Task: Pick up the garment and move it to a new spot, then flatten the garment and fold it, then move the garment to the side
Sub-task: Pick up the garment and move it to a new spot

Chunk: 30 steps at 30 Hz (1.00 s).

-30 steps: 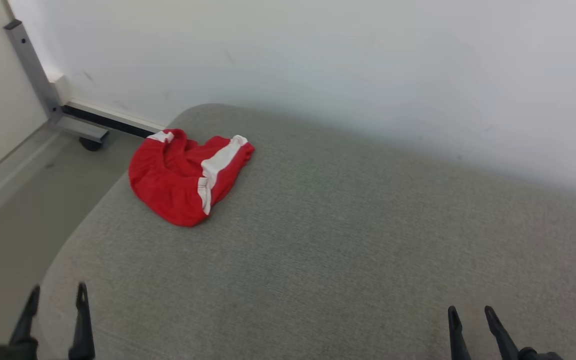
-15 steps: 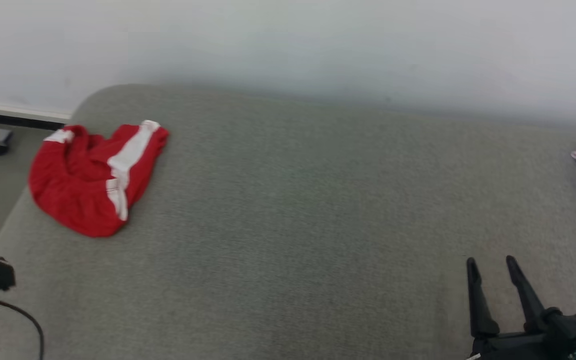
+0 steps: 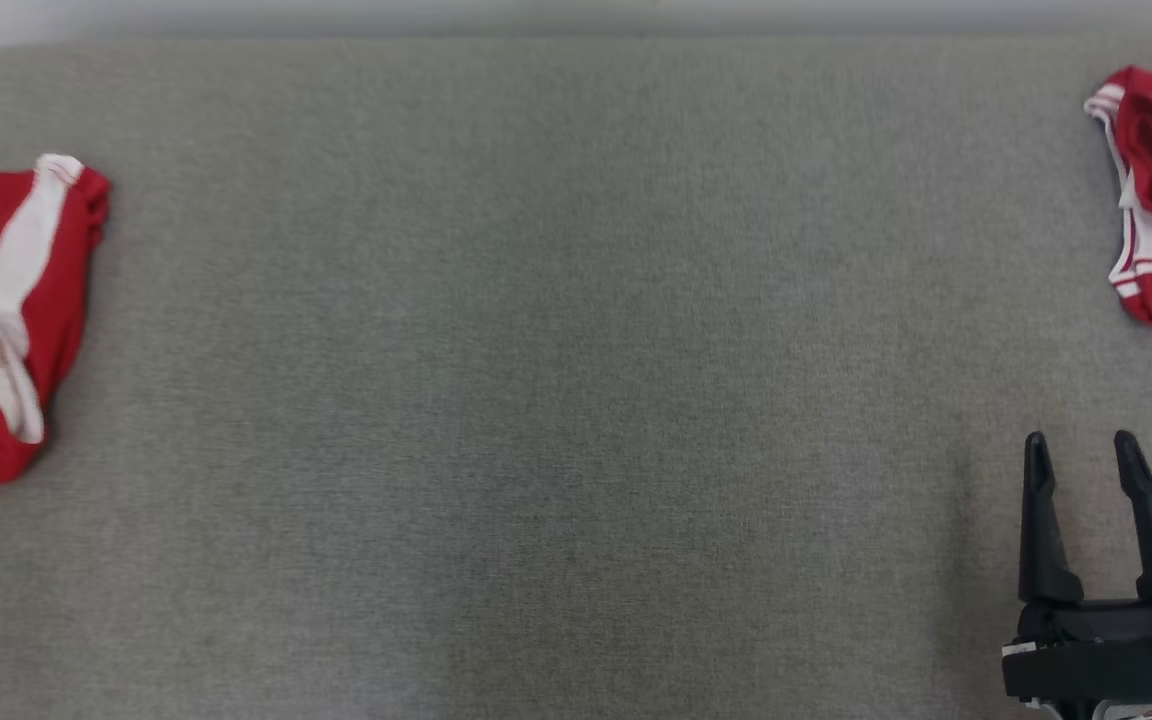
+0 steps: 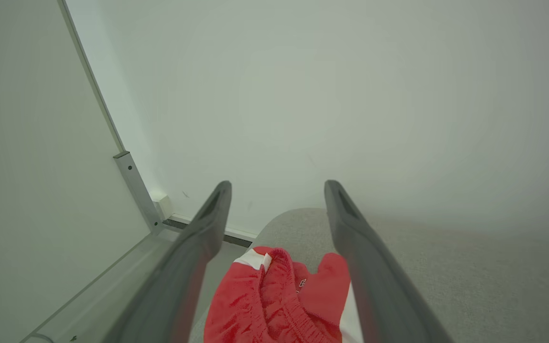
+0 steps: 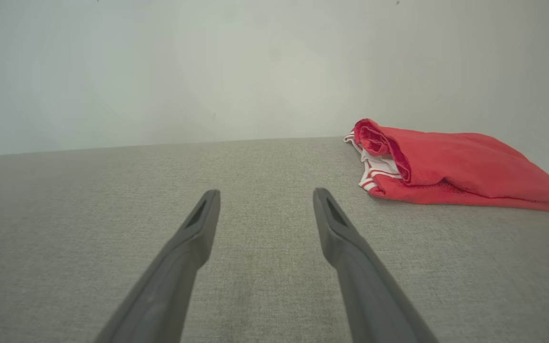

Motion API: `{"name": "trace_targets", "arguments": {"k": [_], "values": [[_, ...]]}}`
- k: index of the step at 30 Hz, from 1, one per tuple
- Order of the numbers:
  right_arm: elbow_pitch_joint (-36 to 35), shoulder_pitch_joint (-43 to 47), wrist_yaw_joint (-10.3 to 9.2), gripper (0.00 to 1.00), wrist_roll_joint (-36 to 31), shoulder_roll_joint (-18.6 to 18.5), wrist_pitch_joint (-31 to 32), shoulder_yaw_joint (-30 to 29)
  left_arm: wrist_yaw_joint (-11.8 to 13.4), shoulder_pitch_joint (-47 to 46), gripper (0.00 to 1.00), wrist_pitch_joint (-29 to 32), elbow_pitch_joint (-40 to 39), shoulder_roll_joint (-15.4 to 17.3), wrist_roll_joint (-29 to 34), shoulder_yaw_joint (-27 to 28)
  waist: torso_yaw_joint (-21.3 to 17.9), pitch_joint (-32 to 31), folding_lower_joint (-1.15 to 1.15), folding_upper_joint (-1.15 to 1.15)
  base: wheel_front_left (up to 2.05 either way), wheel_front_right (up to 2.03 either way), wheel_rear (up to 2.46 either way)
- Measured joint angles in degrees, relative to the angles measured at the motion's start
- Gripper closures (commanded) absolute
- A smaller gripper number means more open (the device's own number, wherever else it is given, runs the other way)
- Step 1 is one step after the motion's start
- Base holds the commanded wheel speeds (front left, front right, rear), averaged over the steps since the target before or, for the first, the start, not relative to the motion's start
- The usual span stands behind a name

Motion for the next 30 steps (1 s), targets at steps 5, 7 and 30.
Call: {"name": "trace_targets", "arguments": {"k": [5, 7, 30], "values": [[-4.2, -0.2, 0.00, 0.00, -0.8, -0.7, 1.6, -1.2, -0.4, -4.9, 0.00, 2.7, 6.7, 1.1, -0.6, -1.4, -1.5, 4.5, 0.00, 0.00, 0.00, 0.00, 0.00], [-5.9, -0.2, 0.00, 0.00, -1.0, -1.0, 2.4, -1.7, -0.4, -6.8, 0.00, 4.2, 9.1, 1.3, -1.0, -1.8, -1.8, 6.0, 0.00, 0.00, 0.00, 0.00, 0.00], [-13.3, 1.4, 0.00, 0.00, -1.8, -2.4, 7.5, -3.0, -0.5, -16.0, 1.00, 30.8, 29.6, 1.6, -9.9, -2.3, -1.9, 8.7, -0.01, -0.01, 0.00, 0.00, 0.00]]}}
